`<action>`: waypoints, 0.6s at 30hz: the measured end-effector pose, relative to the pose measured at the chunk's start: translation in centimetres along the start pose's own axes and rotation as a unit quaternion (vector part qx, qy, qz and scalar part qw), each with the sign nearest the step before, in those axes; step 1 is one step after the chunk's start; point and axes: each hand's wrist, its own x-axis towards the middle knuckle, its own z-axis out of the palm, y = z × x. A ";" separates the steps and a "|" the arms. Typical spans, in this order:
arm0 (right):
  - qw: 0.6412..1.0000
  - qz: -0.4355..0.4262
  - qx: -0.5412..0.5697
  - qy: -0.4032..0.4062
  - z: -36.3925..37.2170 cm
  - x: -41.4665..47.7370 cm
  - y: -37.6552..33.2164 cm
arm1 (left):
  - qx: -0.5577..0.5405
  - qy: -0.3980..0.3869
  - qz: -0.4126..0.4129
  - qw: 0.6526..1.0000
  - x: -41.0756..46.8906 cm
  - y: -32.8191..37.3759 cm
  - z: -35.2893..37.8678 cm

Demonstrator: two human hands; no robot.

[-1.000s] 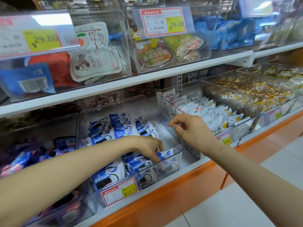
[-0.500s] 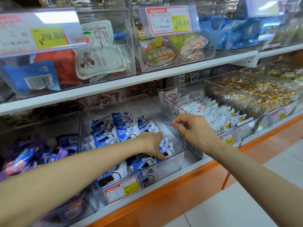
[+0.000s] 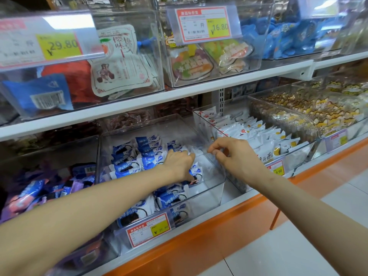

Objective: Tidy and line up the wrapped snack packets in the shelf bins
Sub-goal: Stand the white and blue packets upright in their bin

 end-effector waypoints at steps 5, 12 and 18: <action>1.000 0.004 -0.001 -0.001 0.0 -0.1 0.0 | -0.022 0.003 0.007 1.000 -0.8 -1.5 -2.0; 0.998 -0.010 -0.060 0.012 0.1 0.4 -0.2 | -0.179 0.065 -0.109 0.976 -6.4 -7.1 -4.9; 0.977 -0.155 -0.140 0.028 1.9 1.6 -3.0 | -0.200 0.096 -0.183 0.958 -10.6 -8.3 -3.9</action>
